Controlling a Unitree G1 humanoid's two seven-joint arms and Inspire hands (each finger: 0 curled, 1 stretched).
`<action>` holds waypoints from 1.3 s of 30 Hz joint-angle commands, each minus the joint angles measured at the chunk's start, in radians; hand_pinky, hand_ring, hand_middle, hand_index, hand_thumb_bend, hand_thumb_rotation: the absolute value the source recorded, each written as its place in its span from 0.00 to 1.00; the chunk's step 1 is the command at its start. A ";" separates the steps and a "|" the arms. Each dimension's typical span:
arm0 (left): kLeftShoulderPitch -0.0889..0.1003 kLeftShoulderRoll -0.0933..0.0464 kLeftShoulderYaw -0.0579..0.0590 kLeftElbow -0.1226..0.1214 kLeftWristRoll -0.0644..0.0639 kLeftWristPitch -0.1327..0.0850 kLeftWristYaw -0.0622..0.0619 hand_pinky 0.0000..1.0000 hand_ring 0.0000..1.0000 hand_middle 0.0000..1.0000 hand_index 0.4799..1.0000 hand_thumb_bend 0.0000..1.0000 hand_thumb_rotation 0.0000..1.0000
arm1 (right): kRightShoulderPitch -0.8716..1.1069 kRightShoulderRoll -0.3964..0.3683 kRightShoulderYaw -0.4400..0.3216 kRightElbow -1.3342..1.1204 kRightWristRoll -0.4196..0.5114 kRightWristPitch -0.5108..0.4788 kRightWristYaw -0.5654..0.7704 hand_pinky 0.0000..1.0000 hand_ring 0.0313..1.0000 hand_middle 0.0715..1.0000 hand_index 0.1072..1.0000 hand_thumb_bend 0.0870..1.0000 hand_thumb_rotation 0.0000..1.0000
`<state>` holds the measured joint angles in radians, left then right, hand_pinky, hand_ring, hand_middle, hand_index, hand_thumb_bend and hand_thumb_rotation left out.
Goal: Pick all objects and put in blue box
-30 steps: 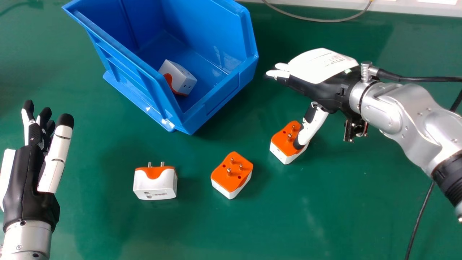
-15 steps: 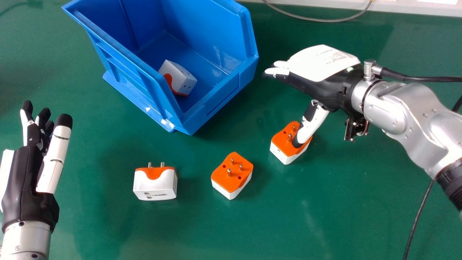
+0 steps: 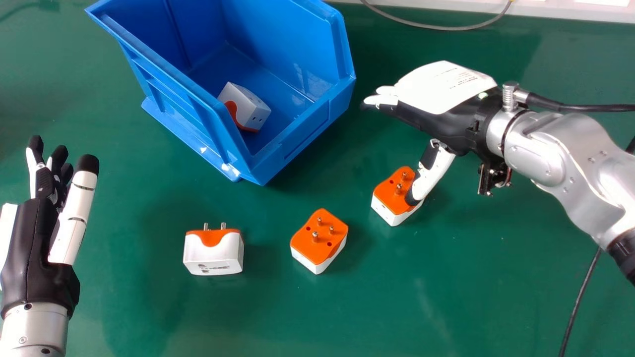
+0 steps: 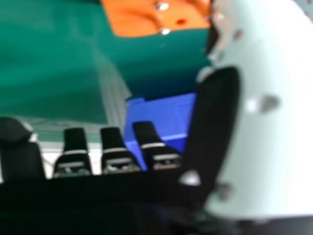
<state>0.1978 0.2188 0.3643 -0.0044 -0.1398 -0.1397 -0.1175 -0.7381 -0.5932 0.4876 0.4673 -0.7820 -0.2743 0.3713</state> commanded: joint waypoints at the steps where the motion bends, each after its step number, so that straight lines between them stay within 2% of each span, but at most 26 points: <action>1: 0.010 0.016 0.014 -0.015 -0.010 -0.017 -0.005 1.00 1.00 1.00 1.00 0.56 0.77 | 0.001 -0.020 -0.018 -0.021 0.019 -0.016 0.007 0.89 0.92 0.93 0.89 0.76 0.26; 5: 0.010 0.017 0.019 -0.008 -0.012 -0.026 -0.017 1.00 1.00 1.00 1.00 0.55 0.77 | 0.006 -0.033 -0.011 -0.017 0.003 -0.048 0.007 0.90 0.92 0.94 0.89 0.76 0.26; 14: 0.012 0.023 0.032 0.003 -0.014 -0.041 -0.032 1.00 1.00 1.00 1.00 0.53 0.77 | 0.010 -0.049 0.003 -0.009 -0.032 -0.106 -0.013 0.91 0.93 0.93 0.89 0.74 0.24; 22: 0.018 0.022 0.031 -0.025 -0.011 -0.014 -0.024 1.00 1.00 1.00 1.00 0.53 0.77 | -0.002 -0.040 0.048 0.091 -0.123 -0.156 -0.137 0.91 0.93 0.93 0.88 0.76 0.27; 29: 0.024 0.020 0.035 -0.042 -0.018 0.008 -0.022 1.00 1.00 1.00 1.00 0.54 0.76 | -0.025 -0.019 0.095 0.193 -0.199 -0.167 -0.266 0.89 0.92 0.91 0.86 0.79 0.32; 35: 0.025 0.015 0.036 -0.054 -0.026 0.017 -0.024 1.00 1.00 1.00 1.00 0.52 0.76 | -0.032 0.004 0.126 0.256 -0.239 -0.154 -0.344 0.89 0.91 0.91 0.85 0.81 0.35; 39: 0.025 0.018 0.035 -0.048 -0.021 0.006 -0.025 1.00 1.00 1.00 1.00 0.51 0.75 | -0.035 0.020 0.149 0.296 -0.261 -0.145 -0.385 0.89 0.91 0.91 0.85 0.81 0.36</action>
<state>0.2172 0.2227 0.3883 -0.0306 -0.1589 -0.1195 -0.1470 -0.7552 -0.5862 0.6234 0.7481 -1.0290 -0.4303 0.0131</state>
